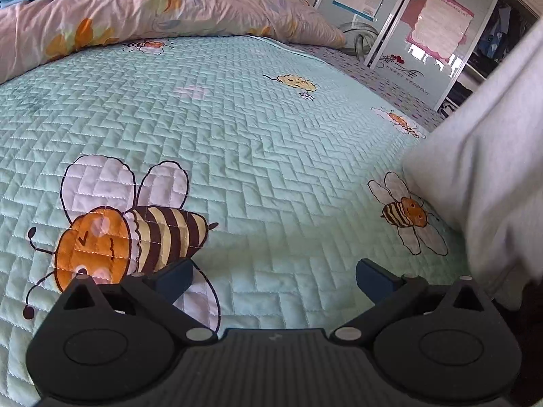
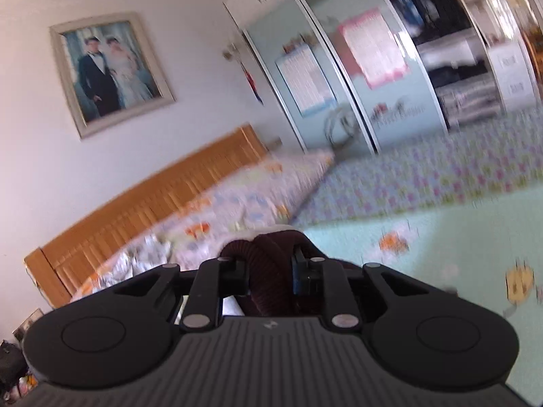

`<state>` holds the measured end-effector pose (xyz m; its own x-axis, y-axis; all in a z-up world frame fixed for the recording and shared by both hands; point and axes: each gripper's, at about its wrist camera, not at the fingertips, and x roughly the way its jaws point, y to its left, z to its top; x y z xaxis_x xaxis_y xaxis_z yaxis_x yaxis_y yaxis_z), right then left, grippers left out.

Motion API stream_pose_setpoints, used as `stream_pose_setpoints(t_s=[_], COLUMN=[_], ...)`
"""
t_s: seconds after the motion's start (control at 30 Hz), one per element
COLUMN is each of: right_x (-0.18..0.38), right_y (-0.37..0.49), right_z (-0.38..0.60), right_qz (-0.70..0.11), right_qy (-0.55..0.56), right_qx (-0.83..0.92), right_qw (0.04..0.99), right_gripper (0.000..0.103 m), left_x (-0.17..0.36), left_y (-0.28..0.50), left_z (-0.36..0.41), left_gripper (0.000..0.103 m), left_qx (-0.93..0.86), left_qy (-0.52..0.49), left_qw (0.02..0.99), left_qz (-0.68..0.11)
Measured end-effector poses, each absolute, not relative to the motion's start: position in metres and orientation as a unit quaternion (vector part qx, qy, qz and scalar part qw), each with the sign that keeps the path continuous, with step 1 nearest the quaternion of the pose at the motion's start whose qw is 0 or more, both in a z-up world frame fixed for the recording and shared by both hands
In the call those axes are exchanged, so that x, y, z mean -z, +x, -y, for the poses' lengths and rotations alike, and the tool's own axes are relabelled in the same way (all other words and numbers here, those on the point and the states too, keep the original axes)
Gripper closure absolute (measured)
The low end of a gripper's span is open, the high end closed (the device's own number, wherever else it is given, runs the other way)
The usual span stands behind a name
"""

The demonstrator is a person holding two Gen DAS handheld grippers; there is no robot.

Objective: Fold clothes

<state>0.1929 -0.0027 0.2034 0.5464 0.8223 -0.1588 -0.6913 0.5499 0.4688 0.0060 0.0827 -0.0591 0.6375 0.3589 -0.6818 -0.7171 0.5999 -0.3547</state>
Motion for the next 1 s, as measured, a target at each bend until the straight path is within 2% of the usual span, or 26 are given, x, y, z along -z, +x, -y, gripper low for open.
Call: stream_pose_setpoints(t_s=[0.17,0.3,0.43,0.57,0.63,0.73,0.8,0.87,1.0], right_x=[-0.273,-0.287,-0.228,-0.109,-0.052,0.004,0.023,0.027,0.015], right_y=[0.184,0.175,0.173,0.177,0.168,0.142,0.132,0.116,0.087], right_z=[0.032,0.063,0.082,0.087,0.100,0.130,0.149,0.157,0.162], right_qz=[-0.066,-0.055,-0.111,-0.298,-0.359,-0.387,-0.403,-0.424,-0.418], right_qy=[0.262,0.226,0.119,-0.032,-0.067,-0.067,-0.023,0.004,0.005], right_qx=[-0.442,-0.425,-0.405,-0.425,-0.405,-0.375,-0.385,-0.416,-0.461], right_qw=[0.855,0.875,0.900,0.854,0.838,0.840,0.830,0.804,0.783], right_gripper=[0.081,0.081,0.077,0.070,0.070,0.068,0.067,0.053,0.052], left_x=[0.061,0.061,0.060,0.060,0.060,0.060,0.059,0.057,0.054], left_y=[0.006,0.010,0.004,-0.006,-0.007,-0.007,-0.008,-0.010,-0.016], left_z=[-0.083,-0.079,-0.082,-0.087,-0.087,-0.086,-0.085,-0.085,-0.086], left_gripper=[0.001,0.001,0.001,0.001,0.001,0.001,0.001,0.001,0.001], left_qx=[-0.323,-0.326,-0.331,-0.343,-0.347,-0.349,-0.353,-0.358,-0.367], left_qy=[-0.315,-0.296,-0.305,-0.312,-0.309,-0.307,-0.306,-0.310,-0.319], left_qw=[0.848,0.851,0.848,0.843,0.842,0.842,0.841,0.839,0.837], left_qz=[-0.280,-0.285,-0.281,-0.274,-0.274,-0.273,-0.272,-0.267,-0.249])
